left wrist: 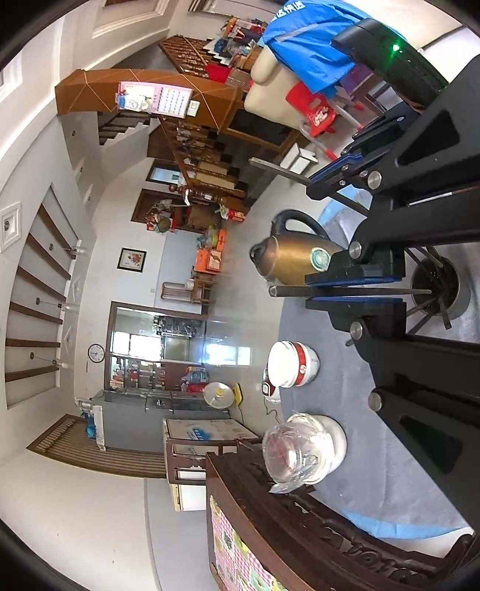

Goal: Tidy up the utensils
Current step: 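Lower both chopsticks into the grey cup and open both grippers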

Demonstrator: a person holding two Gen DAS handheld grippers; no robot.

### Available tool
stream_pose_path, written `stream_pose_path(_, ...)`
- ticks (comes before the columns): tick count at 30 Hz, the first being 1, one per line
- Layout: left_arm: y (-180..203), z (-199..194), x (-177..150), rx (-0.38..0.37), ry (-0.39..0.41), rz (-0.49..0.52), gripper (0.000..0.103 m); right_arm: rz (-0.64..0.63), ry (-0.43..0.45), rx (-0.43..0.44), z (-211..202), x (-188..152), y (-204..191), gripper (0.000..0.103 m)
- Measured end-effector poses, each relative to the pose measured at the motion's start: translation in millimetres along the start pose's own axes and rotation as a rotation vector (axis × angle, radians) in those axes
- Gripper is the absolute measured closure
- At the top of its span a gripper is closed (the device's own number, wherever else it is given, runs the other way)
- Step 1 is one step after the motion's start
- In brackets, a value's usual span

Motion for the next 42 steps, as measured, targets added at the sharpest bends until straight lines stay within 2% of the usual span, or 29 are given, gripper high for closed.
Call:
stream_pose_path(8, 0, 14, -16, 0.022, -0.027, 0.012, 0.098, 0.0, -0.04, -0.022, 8, -19, 7, 0.096)
stream_pose_path(20, -1, 18, -25, 0.035, -0.031, 0.021, 0.098, 0.009, -0.076, -0.017, 8, -31, 8, 0.096)
stream_pose_path(35, -14, 24, -34, 0.036, -0.046, -0.015, 0.098, 0.004, -0.044, -0.026, 4, -21, 6, 0.096)
stream_pose_path(42, -19, 27, -39, 0.028, -0.052, -0.03, 0.098, -0.004, -0.051, -0.052, 10, -32, 10, 0.096)
Point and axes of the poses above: each gripper's, at about its wrist camera, not at the fingertips, and z roughly the way its jaws point, y to its right, x to its top, the point moved 5 cm from there along z, roughly the way its jaws point, and after that the axes turned 3 degrees about -z, right-handed, at the moved point
